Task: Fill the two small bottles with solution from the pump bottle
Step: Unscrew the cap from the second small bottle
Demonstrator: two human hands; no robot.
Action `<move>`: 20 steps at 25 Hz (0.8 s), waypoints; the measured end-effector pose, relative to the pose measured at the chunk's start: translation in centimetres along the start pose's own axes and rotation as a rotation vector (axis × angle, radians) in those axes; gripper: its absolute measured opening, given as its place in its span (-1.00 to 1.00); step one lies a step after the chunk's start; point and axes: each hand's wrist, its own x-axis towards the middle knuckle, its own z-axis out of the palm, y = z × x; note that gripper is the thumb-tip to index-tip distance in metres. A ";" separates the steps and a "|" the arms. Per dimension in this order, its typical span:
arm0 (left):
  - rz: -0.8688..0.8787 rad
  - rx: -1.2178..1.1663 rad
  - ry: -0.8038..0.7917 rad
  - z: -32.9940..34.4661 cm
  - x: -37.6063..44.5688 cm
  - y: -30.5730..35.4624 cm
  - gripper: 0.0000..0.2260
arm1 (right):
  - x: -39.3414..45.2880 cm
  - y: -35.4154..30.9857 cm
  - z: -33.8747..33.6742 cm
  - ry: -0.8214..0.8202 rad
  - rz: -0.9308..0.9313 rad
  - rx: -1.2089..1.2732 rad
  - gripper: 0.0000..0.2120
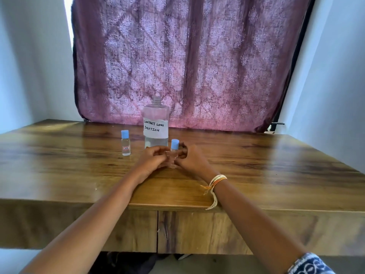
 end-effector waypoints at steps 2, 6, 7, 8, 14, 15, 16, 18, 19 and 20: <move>0.086 0.147 -0.005 -0.7 0.1 -0.4 -0.67 | 0.1 0.4 1.0 -0.004 0.021 0.030 -0.54; 0.198 0.387 0.087 -0.3 0.5 -1.1 -0.61 | 0.2 0.7 1.2 -0.041 0.035 0.076 -0.51; 0.194 0.403 0.103 -0.3 0.6 -1.3 -0.59 | 0.1 0.7 1.0 -0.052 0.044 0.089 -0.49; 0.193 0.414 0.117 -0.2 0.6 -1.4 -0.57 | 0.0 0.6 0.9 -0.040 0.052 0.104 -0.50; 0.194 0.494 0.102 -0.1 0.5 -1.1 -0.83 | 1.7 -1.4 0.6 0.111 -0.001 0.158 -0.68; 0.187 0.518 0.090 -0.2 0.5 -1.2 -0.84 | 1.8 -1.5 0.9 0.119 -0.003 0.156 -0.70; 0.187 0.546 0.078 -0.1 0.7 -1.2 -0.83 | 1.9 -1.4 1.2 0.141 0.006 0.178 -0.73; 0.198 0.595 0.056 0.0 0.8 -1.3 -0.79 | 2.0 -1.1 1.4 0.179 0.037 0.249 -0.78; 0.203 0.610 0.045 0.0 0.9 -1.2 -0.78 | 2.1 -1.0 1.4 0.176 0.043 0.275 -0.80; 0.205 0.618 0.030 0.0 0.8 -1.1 -0.78 | 2.1 -0.9 1.3 0.159 0.041 0.292 -0.80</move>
